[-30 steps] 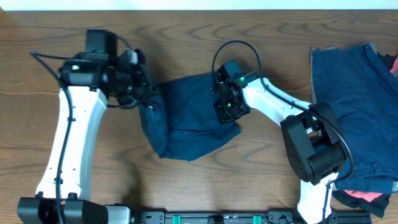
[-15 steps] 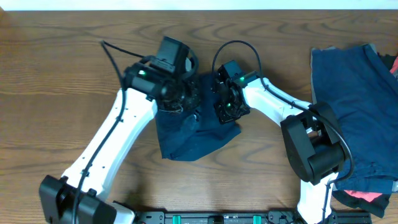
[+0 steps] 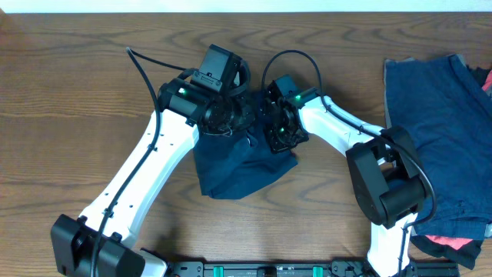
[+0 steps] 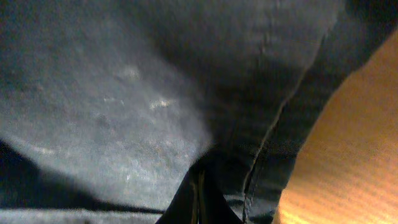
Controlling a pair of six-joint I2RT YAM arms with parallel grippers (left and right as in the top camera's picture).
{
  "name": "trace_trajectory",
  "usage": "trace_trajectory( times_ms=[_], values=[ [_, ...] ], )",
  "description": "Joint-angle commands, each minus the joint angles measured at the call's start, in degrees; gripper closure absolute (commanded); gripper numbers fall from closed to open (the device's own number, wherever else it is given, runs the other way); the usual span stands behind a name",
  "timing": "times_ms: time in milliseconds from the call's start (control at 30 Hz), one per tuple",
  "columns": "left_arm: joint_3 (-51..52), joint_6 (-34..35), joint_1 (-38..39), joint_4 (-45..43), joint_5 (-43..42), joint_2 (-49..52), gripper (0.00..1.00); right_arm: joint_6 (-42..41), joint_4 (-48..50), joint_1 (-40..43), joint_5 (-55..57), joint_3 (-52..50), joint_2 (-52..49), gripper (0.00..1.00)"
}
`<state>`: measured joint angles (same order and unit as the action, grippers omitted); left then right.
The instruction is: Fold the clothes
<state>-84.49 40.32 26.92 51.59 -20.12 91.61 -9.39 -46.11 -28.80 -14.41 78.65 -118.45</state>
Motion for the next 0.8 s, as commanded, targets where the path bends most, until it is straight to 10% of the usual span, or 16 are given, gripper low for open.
trace_trajectory(
  times_ms=[0, 133, 200, 767],
  values=[
    [-1.25, 0.48, 0.33, -0.81, 0.26, -0.17, 0.76, -3.15, -3.48, -0.33, 3.48, -0.92, -3.21, 0.92],
    [-1.25, 0.46, 0.33, -2.29, 0.26, -0.17, 0.75, -4.96, -9.86, 3.50, 7.85, 4.50, 0.33, 0.76],
    [-1.25, 0.13, 0.26, -2.97, 0.26, -0.17, 0.74, -4.96, -13.53, 5.95, 10.05, 8.20, 2.32, 0.48],
    [-1.25, -20.96, -12.68, -9.94, 6.91, 4.92, 0.69, 7.56, -27.15, 10.88, -11.58, 19.98, 13.53, 0.75]
  ],
)
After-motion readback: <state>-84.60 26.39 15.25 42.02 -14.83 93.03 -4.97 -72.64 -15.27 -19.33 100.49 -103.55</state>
